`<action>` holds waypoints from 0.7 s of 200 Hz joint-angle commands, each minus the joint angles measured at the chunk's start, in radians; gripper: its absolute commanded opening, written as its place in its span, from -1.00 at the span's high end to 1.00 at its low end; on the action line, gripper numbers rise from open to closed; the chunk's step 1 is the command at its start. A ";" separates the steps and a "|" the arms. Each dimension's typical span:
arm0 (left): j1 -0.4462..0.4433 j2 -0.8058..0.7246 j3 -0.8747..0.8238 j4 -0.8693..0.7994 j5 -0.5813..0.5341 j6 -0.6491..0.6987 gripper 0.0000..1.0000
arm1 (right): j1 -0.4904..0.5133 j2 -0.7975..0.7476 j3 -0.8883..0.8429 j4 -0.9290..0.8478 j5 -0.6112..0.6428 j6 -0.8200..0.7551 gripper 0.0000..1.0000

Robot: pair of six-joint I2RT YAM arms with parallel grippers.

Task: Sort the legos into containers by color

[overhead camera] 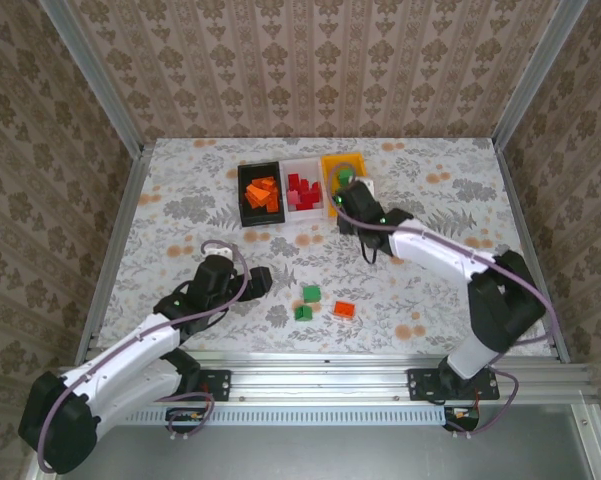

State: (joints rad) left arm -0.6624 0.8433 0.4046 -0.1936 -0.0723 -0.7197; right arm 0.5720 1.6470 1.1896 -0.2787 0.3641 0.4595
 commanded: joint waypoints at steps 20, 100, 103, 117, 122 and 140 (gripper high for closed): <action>0.000 0.051 -0.010 0.019 0.029 -0.042 -1.00 | -0.096 0.324 0.312 0.021 -0.027 -0.122 0.48; 0.003 0.130 0.045 0.020 0.033 -0.013 -1.00 | -0.155 0.540 0.672 -0.125 -0.063 -0.184 -0.19; 0.003 0.133 0.047 0.021 0.031 -0.014 -1.00 | -0.155 0.528 0.663 -0.122 -0.066 -0.183 -0.19; 0.003 0.150 0.052 0.033 0.034 -0.016 -1.00 | -0.146 0.457 0.602 -0.109 -0.060 -0.184 -0.19; 0.003 0.155 0.054 0.037 0.037 -0.017 -1.00 | -0.141 0.421 0.565 -0.099 -0.054 -0.181 -0.20; 0.003 0.161 0.059 0.035 0.028 -0.018 -1.00 | -0.108 0.272 0.405 -0.058 -0.058 -0.151 -0.19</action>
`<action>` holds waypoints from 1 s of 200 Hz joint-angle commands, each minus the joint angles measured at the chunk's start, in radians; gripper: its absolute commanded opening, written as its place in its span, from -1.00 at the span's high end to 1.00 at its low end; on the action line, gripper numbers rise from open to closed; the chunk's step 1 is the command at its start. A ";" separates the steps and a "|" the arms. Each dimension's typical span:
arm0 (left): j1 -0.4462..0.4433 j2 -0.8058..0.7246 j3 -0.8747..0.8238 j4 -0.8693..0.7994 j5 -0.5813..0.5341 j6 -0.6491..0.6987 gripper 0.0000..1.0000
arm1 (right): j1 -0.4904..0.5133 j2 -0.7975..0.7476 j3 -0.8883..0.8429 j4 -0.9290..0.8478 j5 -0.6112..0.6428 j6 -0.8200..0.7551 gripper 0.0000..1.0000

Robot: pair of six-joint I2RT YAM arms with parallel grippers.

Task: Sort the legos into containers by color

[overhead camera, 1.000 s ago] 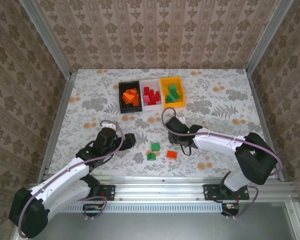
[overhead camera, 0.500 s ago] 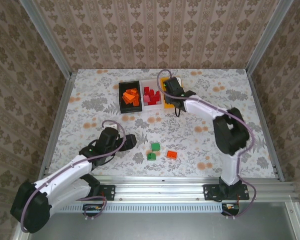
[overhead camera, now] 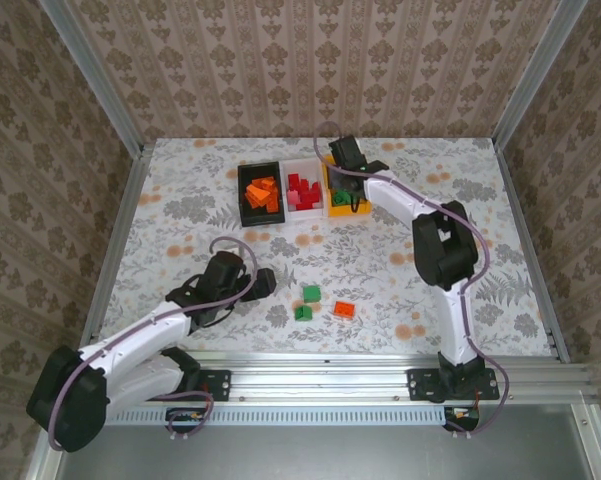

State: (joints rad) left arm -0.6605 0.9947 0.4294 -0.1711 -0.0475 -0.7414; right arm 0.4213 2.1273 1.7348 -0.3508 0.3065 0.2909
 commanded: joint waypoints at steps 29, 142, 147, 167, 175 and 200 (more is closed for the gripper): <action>0.002 -0.031 0.022 -0.033 -0.074 -0.035 -1.00 | 0.185 -0.445 -0.417 0.019 0.064 0.101 -0.32; 0.058 -0.310 -0.131 -0.150 -0.131 -0.173 -1.00 | 0.574 -0.380 -0.629 -0.074 0.018 0.530 -0.60; 0.058 -0.318 -0.134 -0.152 -0.130 -0.173 -1.00 | 0.580 -0.369 -0.623 -0.074 0.015 0.536 -0.60; 0.060 -0.340 -0.135 -0.171 -0.128 -0.169 -1.00 | 0.603 -0.331 -0.615 -0.074 0.018 0.564 -0.60; 0.061 -0.346 -0.133 -0.179 -0.130 -0.168 -0.99 | 0.606 -0.319 -0.610 -0.078 0.017 0.572 -0.59; 0.062 -0.354 -0.135 -0.179 -0.127 -0.171 -1.00 | 0.607 -0.312 -0.614 -0.077 0.039 0.589 -0.51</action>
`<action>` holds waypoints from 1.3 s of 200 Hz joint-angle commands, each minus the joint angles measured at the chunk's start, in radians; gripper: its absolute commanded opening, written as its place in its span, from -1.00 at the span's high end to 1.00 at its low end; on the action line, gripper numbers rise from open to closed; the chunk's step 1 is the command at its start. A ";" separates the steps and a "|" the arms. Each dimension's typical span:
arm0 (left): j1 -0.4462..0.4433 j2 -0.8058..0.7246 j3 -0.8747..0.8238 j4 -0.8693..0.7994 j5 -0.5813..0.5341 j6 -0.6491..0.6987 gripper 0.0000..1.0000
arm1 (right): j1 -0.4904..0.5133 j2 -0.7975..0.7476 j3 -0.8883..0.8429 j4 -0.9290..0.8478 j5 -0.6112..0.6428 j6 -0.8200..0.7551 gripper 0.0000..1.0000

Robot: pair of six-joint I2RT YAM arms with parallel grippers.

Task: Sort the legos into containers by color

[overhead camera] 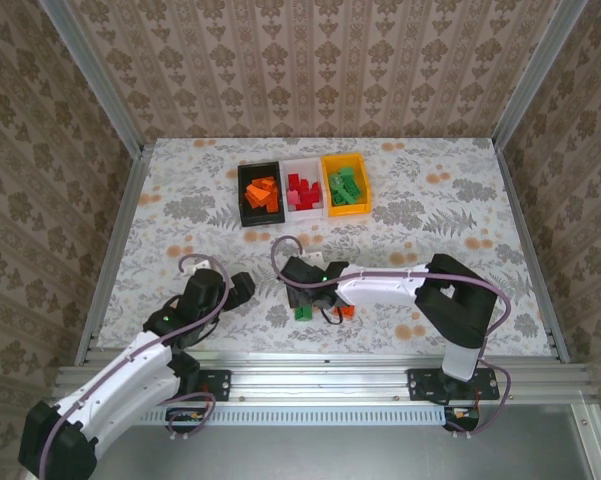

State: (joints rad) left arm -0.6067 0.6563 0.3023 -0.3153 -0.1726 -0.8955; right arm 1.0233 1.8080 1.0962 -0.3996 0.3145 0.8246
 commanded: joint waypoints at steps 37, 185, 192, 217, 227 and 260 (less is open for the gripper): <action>0.010 -0.014 -0.012 -0.022 0.001 -0.019 -1.00 | -0.002 0.023 0.042 -0.032 0.031 0.051 -0.34; 0.013 -0.052 0.014 -0.059 0.011 -0.007 -1.00 | -0.021 0.003 0.050 -0.013 0.068 -0.003 0.21; 0.014 -0.050 0.016 -0.052 0.017 -0.005 -0.99 | -0.028 -0.011 0.056 -0.016 0.082 -0.027 0.22; 0.013 -0.019 0.024 -0.013 0.057 0.014 -1.00 | -0.107 -0.077 0.067 -0.009 0.103 -0.098 0.25; 0.013 0.004 0.033 -0.003 0.072 0.024 -1.00 | -0.156 -0.106 0.068 0.004 0.107 -0.128 0.26; 0.002 0.104 0.060 0.083 0.168 0.029 -1.00 | -0.368 -0.126 0.137 0.043 0.072 -0.230 0.25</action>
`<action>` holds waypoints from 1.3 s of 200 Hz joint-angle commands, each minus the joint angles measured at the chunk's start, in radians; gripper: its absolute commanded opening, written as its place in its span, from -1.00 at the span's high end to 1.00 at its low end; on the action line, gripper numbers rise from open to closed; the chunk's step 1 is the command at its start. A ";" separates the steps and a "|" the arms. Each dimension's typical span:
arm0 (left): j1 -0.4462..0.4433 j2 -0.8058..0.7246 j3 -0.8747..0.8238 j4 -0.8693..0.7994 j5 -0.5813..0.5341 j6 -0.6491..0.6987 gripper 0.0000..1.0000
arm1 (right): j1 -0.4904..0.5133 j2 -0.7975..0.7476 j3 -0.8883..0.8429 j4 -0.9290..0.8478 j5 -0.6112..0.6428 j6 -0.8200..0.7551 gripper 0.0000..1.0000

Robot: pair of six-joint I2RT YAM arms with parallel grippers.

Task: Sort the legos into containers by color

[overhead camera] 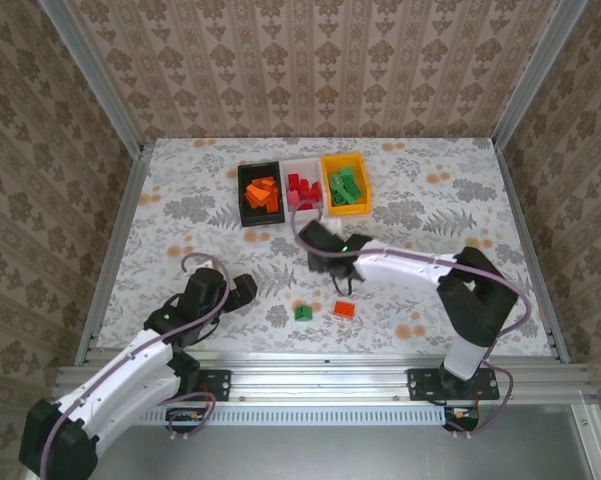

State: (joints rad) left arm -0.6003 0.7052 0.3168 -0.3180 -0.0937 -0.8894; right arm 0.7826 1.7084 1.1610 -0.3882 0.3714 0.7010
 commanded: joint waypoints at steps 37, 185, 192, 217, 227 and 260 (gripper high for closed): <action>-0.092 0.197 0.138 0.118 0.124 0.107 -0.99 | -0.301 0.176 0.313 0.024 -0.079 -0.185 0.25; -0.472 0.449 0.315 -0.139 0.015 0.284 -0.73 | -0.424 0.649 0.995 -0.242 -0.217 -0.266 -0.18; -0.481 0.465 0.321 -0.143 0.017 0.296 -0.73 | -0.423 0.629 0.984 -0.239 -0.216 -0.269 -0.19; -0.508 0.527 0.353 -0.159 0.008 0.337 -0.66 | -0.423 0.538 0.920 -0.210 -0.217 -0.272 -0.23; -0.517 0.549 0.364 -0.160 0.011 0.354 -0.60 | -0.424 0.488 0.871 -0.186 -0.224 -0.270 -0.25; -0.532 0.605 0.374 -0.132 0.010 0.387 -0.58 | -0.424 0.324 0.690 -0.092 -0.229 -0.259 -0.28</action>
State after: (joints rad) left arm -1.1206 1.2797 0.6689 -0.4488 -0.0723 -0.5587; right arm 0.3576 2.1910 1.9350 -0.5579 0.1532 0.4438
